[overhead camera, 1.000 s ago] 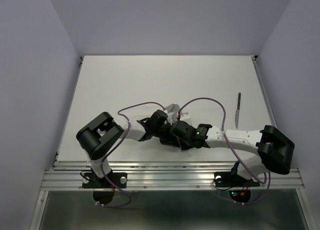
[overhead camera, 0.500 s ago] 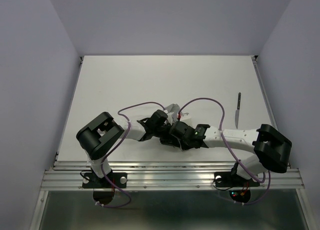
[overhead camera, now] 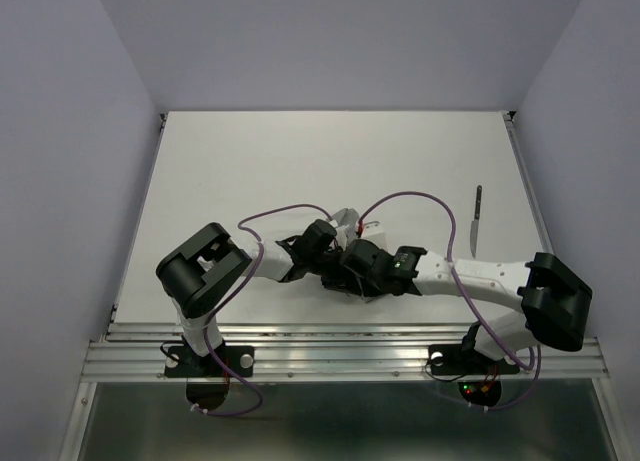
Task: Fold the napkin into a case and place the utensils inside
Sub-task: Stuff the top corner of the smaller-rectangle-folded napkin into the folded napkin.
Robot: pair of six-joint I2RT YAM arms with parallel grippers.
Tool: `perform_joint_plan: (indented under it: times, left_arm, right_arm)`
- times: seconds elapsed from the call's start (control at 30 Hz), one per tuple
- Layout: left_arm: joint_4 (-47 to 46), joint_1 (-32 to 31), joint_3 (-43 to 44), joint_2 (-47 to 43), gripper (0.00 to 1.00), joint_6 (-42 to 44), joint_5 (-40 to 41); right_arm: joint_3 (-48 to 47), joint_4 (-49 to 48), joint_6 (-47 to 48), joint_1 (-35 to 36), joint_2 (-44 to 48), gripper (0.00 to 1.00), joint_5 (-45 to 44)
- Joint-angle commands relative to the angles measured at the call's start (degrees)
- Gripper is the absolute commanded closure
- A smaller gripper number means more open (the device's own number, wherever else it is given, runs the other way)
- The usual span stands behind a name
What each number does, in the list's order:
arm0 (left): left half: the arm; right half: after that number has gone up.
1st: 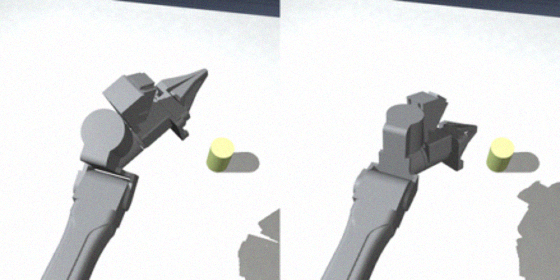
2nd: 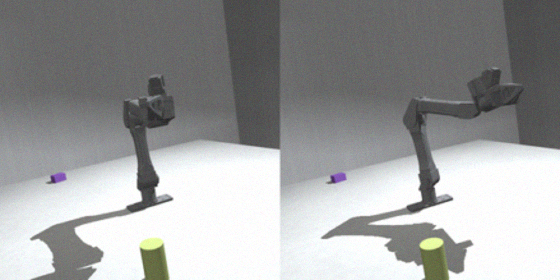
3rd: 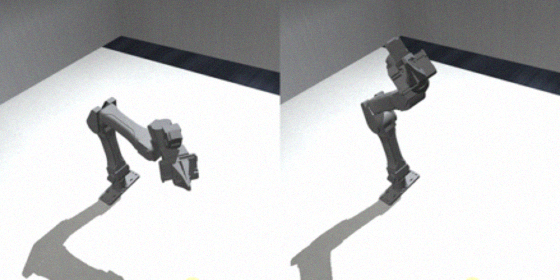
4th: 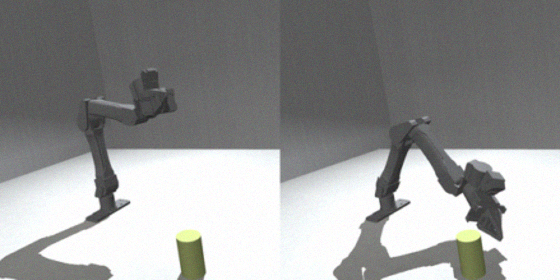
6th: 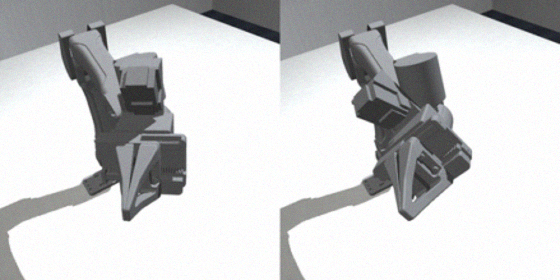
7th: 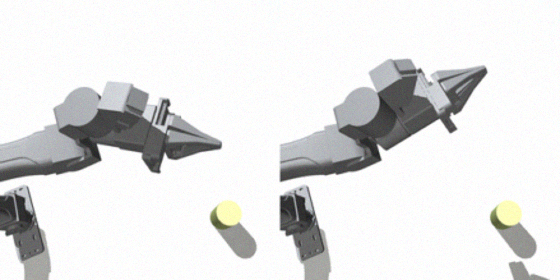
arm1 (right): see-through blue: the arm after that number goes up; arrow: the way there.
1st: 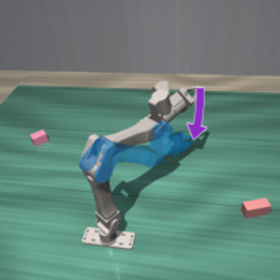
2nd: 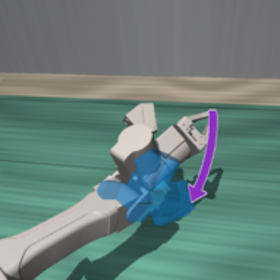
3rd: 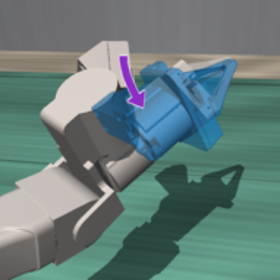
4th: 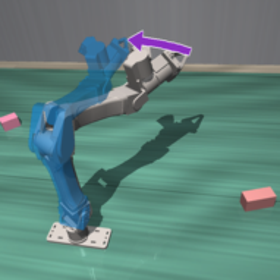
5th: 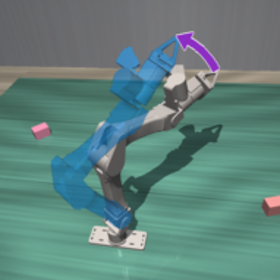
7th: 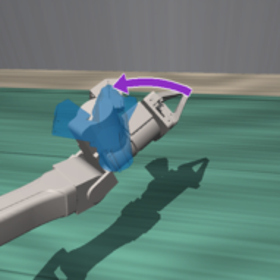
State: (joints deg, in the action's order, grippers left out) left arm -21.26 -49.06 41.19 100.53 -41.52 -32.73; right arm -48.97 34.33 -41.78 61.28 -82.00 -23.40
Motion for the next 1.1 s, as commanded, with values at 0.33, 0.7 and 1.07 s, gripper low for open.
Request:
perform_joint_plan:
  times: [0.33,0.7,1.07]
  left_arm:
    - [-1.5,-0.3,1.6,-0.3,1.0,0.3,-0.8]
    - [-1.7,-0.2,0.3,-2.4,1.0,-0.2,0.6]
    - [0.8,-0.1,-1.7,-7.8,1.0,-0.8,2.0]
  right_arm:
    - [-3.9,-2.7,0.4,0.7,2.5,0.99,2.6]
    - [1.8,-9.0,-2.4,0.7,1.8,0.99,4.6]
    - [7.4,-13.6,-4.0,0.7,2.0,0.99,4.2]
